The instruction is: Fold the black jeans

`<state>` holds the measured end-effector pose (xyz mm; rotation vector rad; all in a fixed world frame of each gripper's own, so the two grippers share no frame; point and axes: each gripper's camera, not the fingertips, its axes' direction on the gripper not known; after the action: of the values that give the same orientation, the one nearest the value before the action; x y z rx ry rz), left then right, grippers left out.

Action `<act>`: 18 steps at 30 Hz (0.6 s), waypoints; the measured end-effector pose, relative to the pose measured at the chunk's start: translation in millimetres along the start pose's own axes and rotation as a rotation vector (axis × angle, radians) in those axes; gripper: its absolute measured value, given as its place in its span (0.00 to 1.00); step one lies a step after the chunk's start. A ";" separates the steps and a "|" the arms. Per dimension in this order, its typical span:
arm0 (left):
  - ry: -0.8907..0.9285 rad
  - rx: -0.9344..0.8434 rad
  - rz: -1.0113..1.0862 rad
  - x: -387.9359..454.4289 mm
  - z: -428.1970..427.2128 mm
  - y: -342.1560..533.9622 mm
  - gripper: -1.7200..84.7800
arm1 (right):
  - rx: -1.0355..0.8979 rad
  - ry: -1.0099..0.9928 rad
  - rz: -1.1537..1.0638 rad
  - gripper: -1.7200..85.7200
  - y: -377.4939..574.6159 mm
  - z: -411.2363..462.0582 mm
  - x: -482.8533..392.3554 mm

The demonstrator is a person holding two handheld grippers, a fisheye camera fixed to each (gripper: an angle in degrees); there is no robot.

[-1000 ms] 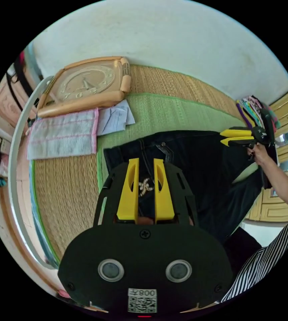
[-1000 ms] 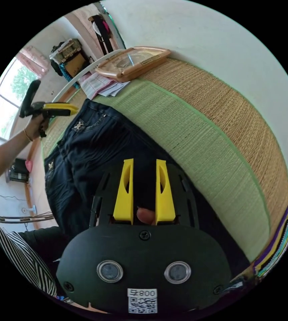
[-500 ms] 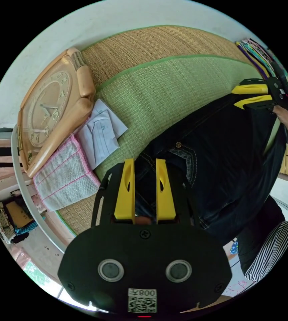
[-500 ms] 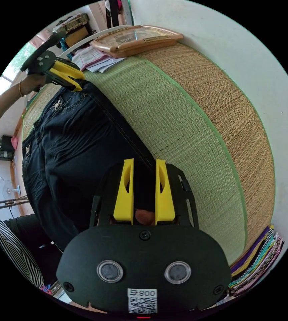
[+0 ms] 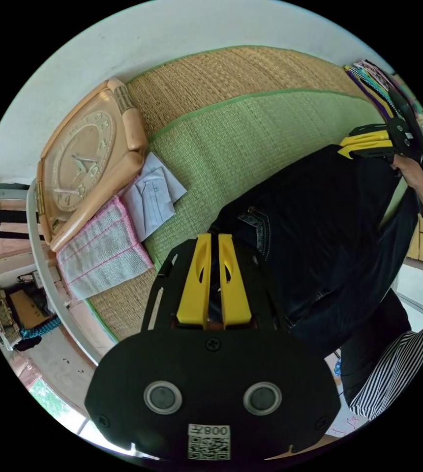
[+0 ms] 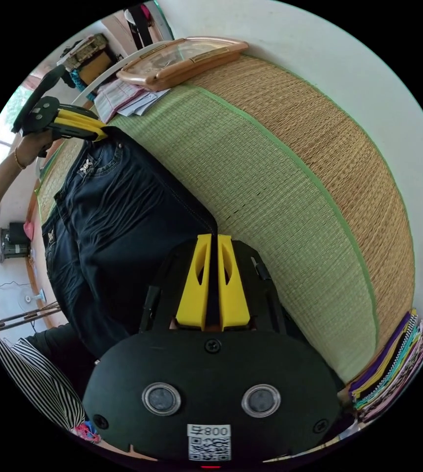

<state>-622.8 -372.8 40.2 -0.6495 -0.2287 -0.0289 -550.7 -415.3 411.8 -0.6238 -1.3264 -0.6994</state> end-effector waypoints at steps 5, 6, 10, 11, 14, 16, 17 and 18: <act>-0.038 0.091 0.006 21.5 -38.8 41.7 0.05 | 0.069 0.024 0.022 0.04 35.9 -35.2 -24.5; -0.044 0.102 0.008 24.6 -43.2 47.6 0.05 | 0.091 0.032 0.028 0.04 46.6 -46.6 -32.6; -0.067 0.166 0.028 47.4 -67.5 92.5 0.05 | 0.139 0.077 0.023 0.04 83.1 -75.8 -65.5; -0.071 0.184 0.033 54.5 -72.5 107.3 0.05 | 0.149 0.089 0.021 0.04 96.6 -83.6 -78.4; -0.075 0.223 0.062 73.3 -81.3 147.8 0.05 | 0.176 0.116 0.016 0.04 132.9 -99.2 -113.6; -0.074 0.235 0.078 83.2 -82.7 172.9 0.05 | 0.184 0.120 0.011 0.04 153.9 -104.2 -135.5; -0.066 0.240 0.083 88.8 -82.1 189.8 0.05 | 0.192 0.122 0.009 0.04 167.2 -106.7 -150.7; -0.061 0.242 0.084 91.4 -81.2 198.4 0.05 | 0.200 0.124 0.005 0.04 180.0 -108.2 -166.3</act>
<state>-497.9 -259.6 -120.7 -0.4189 -0.2591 0.0985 -361.4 -363.4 229.5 -0.4162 -1.2606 -0.5839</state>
